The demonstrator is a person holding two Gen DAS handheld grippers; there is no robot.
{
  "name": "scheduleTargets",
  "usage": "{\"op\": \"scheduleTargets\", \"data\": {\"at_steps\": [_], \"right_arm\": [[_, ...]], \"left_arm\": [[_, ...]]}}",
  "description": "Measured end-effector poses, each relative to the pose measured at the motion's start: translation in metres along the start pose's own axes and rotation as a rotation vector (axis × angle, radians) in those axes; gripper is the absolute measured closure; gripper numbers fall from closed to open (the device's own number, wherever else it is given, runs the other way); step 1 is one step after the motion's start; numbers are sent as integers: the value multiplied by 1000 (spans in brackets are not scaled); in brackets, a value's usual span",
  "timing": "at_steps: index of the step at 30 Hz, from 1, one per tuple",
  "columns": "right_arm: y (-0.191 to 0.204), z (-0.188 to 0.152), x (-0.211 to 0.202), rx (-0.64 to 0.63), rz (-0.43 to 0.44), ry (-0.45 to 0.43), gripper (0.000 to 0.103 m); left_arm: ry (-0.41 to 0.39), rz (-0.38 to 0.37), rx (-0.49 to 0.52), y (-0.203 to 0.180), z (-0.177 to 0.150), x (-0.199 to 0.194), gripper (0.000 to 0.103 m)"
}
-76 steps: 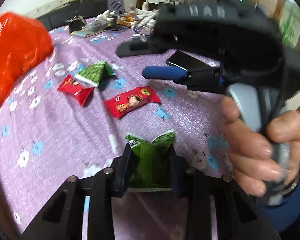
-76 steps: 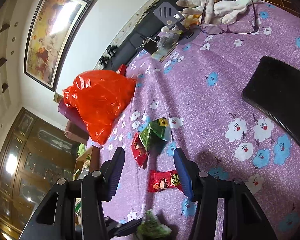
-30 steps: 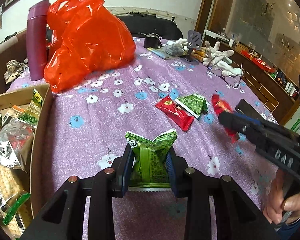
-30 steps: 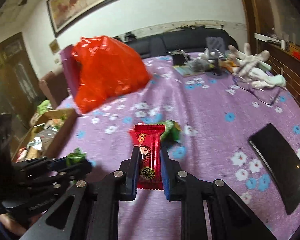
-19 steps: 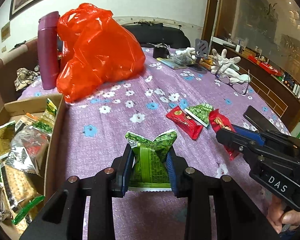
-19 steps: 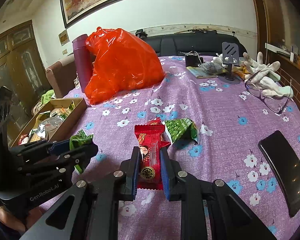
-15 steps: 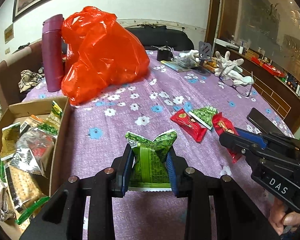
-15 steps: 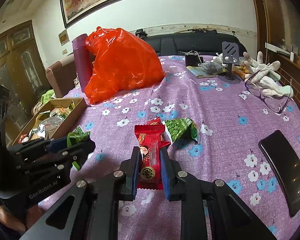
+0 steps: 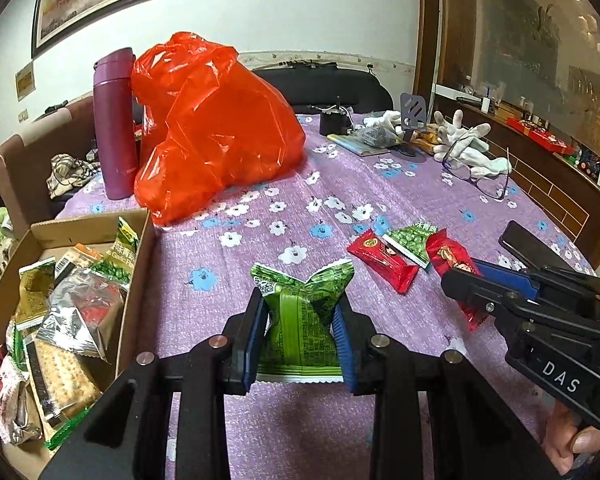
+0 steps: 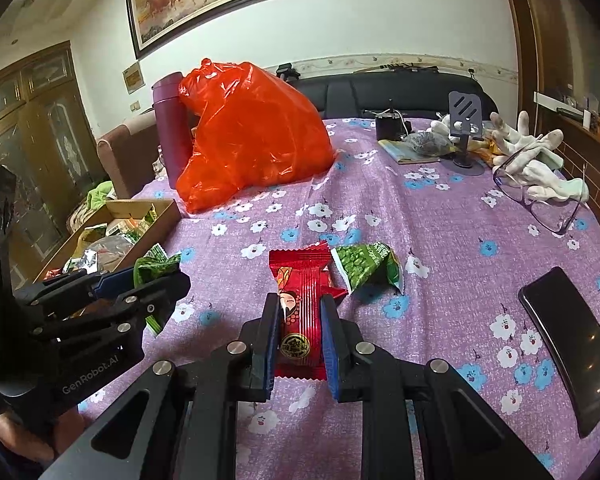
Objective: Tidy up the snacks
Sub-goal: 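Hold both packets and lift them from the table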
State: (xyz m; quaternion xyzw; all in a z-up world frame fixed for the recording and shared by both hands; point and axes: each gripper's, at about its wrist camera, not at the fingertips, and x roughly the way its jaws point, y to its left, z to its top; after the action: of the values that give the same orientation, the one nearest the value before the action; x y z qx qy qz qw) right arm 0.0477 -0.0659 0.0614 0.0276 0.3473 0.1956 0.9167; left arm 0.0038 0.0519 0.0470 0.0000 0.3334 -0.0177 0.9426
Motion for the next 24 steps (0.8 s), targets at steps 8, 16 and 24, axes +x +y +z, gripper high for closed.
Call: {"op": "scheduleTargets", "data": {"at_steps": [8,16,24], "right_arm": [[0,1,-2,6,10,-8,82],[0,2,-2,6,12,-12,82],[-1,2,-3,7,12,-17,82]], "left_arm": [[-34,37,26,-4,0,-6,72],[-51,54,34,-5,0,-9,72],[-67,70,43,-7,0,-12,72]]}}
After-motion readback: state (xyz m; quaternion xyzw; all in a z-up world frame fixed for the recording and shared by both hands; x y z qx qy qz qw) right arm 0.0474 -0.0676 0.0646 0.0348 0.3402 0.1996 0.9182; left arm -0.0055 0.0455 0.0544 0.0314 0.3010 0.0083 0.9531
